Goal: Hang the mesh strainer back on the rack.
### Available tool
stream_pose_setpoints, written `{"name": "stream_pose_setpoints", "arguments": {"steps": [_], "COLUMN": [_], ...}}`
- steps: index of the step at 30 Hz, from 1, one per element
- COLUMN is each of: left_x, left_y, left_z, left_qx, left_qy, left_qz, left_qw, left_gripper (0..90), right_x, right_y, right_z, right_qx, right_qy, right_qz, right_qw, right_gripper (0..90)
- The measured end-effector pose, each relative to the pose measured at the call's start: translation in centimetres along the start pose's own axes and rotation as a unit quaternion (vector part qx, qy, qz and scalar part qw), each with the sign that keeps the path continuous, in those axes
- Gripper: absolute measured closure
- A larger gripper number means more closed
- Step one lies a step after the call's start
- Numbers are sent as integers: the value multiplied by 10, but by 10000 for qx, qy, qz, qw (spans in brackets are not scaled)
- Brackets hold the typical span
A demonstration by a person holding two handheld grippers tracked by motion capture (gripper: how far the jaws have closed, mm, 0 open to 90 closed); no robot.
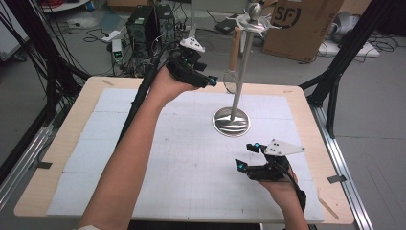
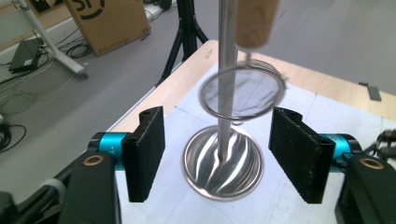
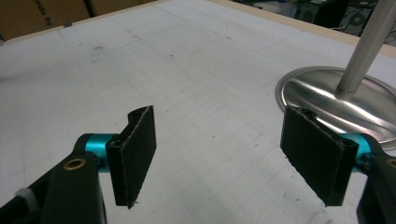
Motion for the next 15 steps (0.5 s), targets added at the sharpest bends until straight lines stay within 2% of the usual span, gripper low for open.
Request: {"name": "stream_pose_setpoints", "arguments": {"steps": [8, 15], "left_x": [22, 37], "left_y": [-6, -12], "left_z": [0, -5], "left_qx": [59, 50], "left_qy": [-71, -194], "left_qz": [-3, 55], "left_qw": [10000, 9998], "left_gripper": [295, 278], "right_x": [1, 2], "right_y": [3, 4], "right_z": [-1, -1], "right_qx": [-4, 9], "right_qy": [-19, -11], "right_qz": [-56, -65], "right_qw": [10000, 10000], "right_gripper": [261, 261]}}
Point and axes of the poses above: each handheld gripper's, and its own axes: y roughly forward along the jaws, x roughly out of its underside, z roughly to its right, the point moved 9 cm from there along y, roughly forward along the jaws, and after that the axes turned 11 degrees about -z, right-handed, at the moved point
